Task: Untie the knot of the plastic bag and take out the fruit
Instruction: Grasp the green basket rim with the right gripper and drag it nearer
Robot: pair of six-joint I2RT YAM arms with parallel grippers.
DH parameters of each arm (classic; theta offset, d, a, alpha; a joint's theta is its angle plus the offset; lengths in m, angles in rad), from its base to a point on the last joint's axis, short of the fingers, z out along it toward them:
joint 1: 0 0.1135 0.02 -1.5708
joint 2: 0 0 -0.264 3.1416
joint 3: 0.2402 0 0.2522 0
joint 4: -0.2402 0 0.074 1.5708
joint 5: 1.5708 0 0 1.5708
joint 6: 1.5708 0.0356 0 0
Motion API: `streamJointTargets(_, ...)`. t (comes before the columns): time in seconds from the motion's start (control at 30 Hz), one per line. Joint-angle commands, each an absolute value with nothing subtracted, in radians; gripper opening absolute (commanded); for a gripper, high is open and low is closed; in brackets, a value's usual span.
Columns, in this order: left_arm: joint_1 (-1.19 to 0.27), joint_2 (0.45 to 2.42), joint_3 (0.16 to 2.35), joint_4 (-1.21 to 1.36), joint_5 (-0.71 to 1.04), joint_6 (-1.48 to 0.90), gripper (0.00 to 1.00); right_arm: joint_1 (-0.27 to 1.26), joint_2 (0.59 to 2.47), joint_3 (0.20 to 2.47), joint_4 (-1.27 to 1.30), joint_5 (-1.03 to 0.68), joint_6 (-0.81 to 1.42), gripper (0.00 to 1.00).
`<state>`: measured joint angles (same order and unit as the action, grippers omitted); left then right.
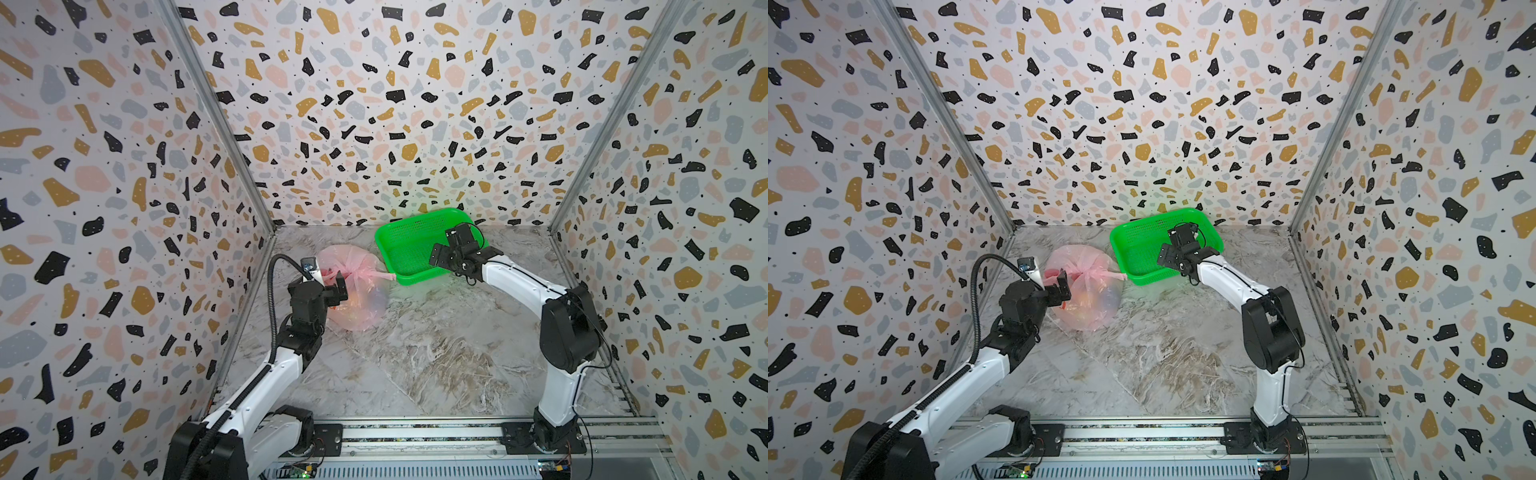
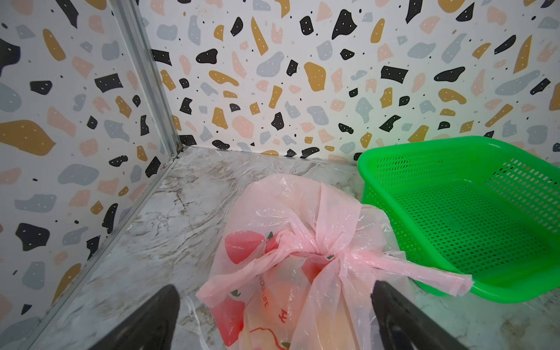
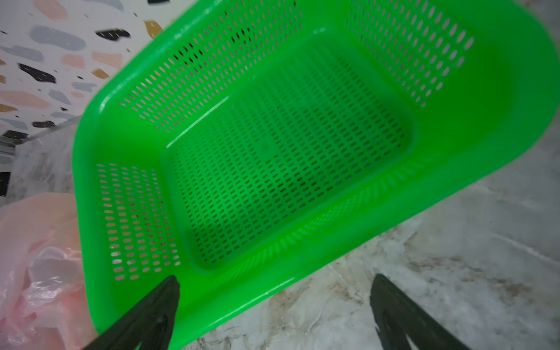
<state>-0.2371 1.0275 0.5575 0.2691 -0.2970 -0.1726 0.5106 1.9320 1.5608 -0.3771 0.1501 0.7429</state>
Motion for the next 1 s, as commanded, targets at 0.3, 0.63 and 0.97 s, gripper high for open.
streamJointTargets(0.3, -0.244, 1.014, 0.614, 0.226, -0.282, -0.182, 1.0, 0.526, 2.059, 1.726, -0.532, 0.187, 0.818, 0.99)
streamJointTargets(0.63, -0.245, 0.998, 0.62, 0.213, -0.293, -0.175, 1.0, 0.492, 2.066, 1.7, -0.577, 0.208, 0.739, 0.99)
streamJointTargets(0.97, -0.247, 0.999, 0.615, 0.221, -0.285, -0.191, 1.0, 0.311, 1.883, 1.44, -0.532, 0.182, 0.62, 1.0)
